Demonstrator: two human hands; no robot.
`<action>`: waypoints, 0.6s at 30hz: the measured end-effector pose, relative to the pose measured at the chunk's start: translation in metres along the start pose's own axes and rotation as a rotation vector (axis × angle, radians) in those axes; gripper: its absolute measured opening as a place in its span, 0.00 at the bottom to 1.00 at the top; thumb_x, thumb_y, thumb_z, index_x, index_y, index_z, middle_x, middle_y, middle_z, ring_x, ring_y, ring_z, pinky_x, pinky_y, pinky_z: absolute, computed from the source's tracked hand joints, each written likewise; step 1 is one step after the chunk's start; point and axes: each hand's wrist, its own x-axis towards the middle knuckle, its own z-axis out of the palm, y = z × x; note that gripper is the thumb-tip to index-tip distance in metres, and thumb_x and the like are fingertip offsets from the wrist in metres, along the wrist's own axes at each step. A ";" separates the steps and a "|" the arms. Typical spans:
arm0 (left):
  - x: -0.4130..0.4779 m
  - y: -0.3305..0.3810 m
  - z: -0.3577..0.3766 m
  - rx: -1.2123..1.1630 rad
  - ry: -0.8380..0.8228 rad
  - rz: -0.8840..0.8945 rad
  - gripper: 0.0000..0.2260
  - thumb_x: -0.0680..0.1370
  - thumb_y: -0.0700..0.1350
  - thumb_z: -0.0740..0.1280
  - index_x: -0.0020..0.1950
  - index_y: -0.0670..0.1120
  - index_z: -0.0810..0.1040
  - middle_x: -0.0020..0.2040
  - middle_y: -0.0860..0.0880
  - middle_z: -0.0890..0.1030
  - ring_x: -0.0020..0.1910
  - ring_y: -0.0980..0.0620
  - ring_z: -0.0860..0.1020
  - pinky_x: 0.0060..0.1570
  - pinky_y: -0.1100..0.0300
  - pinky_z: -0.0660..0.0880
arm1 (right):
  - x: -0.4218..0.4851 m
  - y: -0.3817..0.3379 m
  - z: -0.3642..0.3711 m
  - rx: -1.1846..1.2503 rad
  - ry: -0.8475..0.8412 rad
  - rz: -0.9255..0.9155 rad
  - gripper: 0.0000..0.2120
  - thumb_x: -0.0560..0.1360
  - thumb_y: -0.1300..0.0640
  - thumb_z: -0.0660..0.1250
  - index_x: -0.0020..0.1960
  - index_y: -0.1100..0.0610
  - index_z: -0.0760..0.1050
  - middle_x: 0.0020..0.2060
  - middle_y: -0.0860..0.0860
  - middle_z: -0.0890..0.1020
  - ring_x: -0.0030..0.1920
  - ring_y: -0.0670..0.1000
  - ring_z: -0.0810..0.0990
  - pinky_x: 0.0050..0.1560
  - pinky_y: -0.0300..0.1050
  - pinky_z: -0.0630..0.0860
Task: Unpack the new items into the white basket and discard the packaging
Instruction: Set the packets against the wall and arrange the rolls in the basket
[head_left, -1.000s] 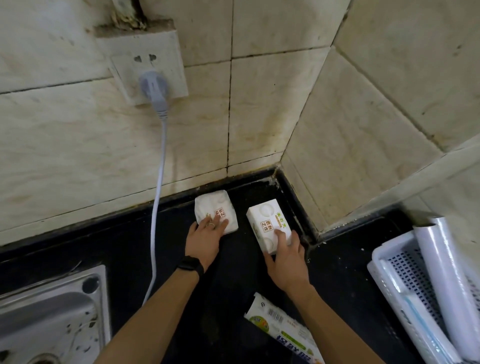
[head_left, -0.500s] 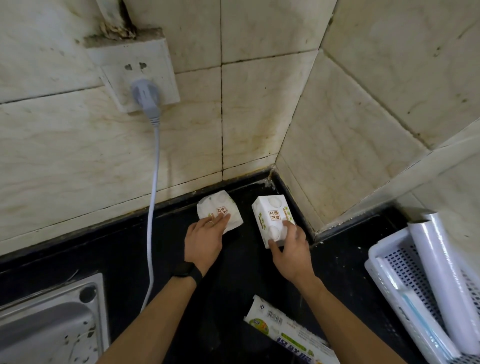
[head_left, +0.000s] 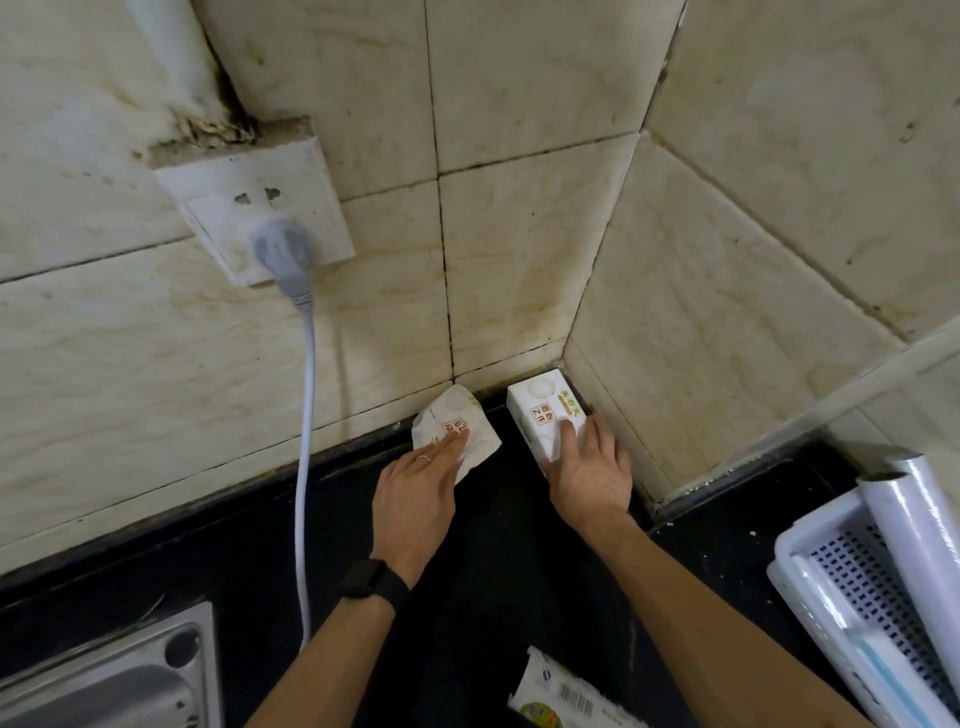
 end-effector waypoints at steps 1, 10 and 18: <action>0.000 0.000 0.002 0.003 -0.009 0.005 0.19 0.80 0.43 0.64 0.71 0.52 0.73 0.63 0.50 0.81 0.59 0.50 0.80 0.58 0.48 0.77 | 0.002 0.003 0.002 -0.010 -0.023 0.001 0.32 0.81 0.40 0.56 0.79 0.50 0.49 0.78 0.60 0.54 0.78 0.60 0.51 0.74 0.59 0.59; 0.005 0.015 0.008 0.013 -0.025 0.054 0.19 0.80 0.43 0.64 0.71 0.52 0.73 0.63 0.49 0.81 0.59 0.50 0.80 0.58 0.48 0.77 | -0.002 0.018 0.005 0.095 -0.115 -0.016 0.35 0.80 0.36 0.55 0.80 0.46 0.44 0.81 0.54 0.45 0.80 0.57 0.45 0.76 0.60 0.55; 0.039 0.084 0.015 0.247 -0.012 0.327 0.22 0.75 0.43 0.60 0.68 0.52 0.76 0.62 0.52 0.81 0.57 0.46 0.81 0.50 0.51 0.76 | -0.073 0.060 0.011 0.193 0.096 -0.060 0.34 0.79 0.48 0.63 0.80 0.57 0.55 0.80 0.54 0.55 0.79 0.55 0.57 0.77 0.50 0.56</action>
